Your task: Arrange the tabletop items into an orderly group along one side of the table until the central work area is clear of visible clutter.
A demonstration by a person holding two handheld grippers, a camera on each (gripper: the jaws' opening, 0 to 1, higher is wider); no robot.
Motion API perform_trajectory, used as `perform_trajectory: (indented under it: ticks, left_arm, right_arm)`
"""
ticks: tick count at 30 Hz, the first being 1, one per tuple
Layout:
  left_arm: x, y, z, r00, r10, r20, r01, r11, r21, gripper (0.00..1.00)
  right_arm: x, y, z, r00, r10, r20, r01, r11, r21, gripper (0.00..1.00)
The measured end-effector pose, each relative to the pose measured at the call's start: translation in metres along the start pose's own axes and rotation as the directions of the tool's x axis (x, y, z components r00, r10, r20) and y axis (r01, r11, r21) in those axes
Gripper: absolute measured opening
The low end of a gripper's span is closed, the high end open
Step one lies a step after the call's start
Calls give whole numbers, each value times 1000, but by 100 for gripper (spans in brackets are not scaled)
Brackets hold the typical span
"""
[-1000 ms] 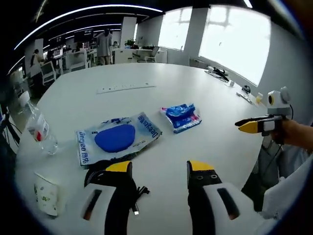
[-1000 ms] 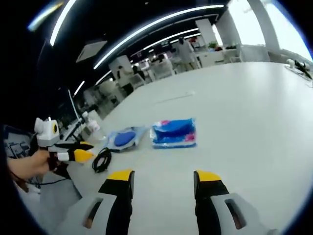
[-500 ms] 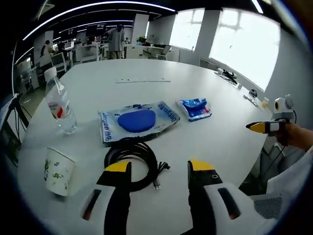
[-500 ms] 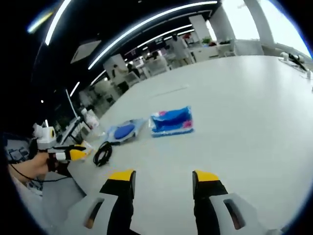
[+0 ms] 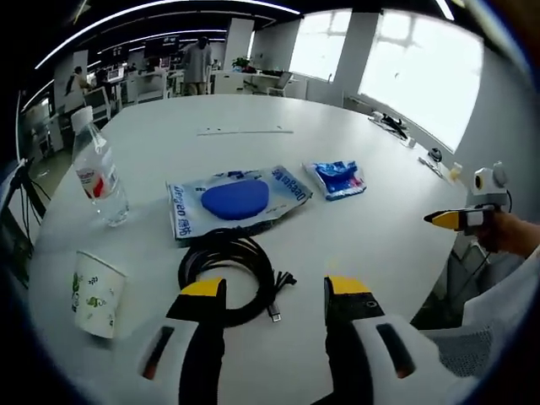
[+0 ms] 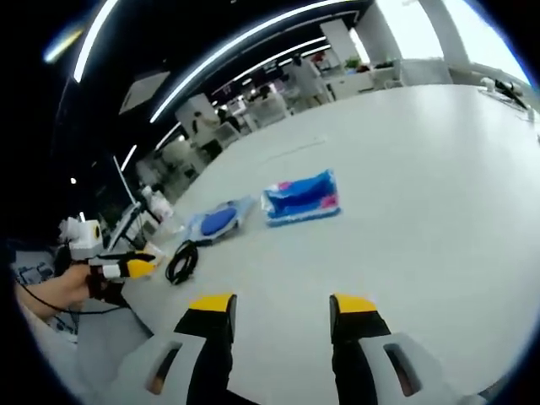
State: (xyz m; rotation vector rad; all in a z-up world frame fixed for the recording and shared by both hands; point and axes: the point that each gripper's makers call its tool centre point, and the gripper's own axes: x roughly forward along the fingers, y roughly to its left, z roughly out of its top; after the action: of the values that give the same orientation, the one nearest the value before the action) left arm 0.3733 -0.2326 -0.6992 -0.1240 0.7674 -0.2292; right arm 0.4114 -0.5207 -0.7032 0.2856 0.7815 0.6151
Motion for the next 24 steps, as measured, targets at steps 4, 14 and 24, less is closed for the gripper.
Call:
perform_trajectory:
  ticks: [4,14,24]
  left_arm:
    - [8,2,-10,998,-15,-67,16,1000,16,45]
    - [25,4,-28,983,-19,-182,38,994,102,42]
    - [47,6,-35,965,8,-261,41,982,184,36]
  right_arm:
    - [-7,-3,-9,1000,-6,2,5,999,36,43]
    - [-15,0,-36,1000,7,-16,-6,995,95,38]
    - [-20,5,-44,1000,17,-19,-15,991,132,36]
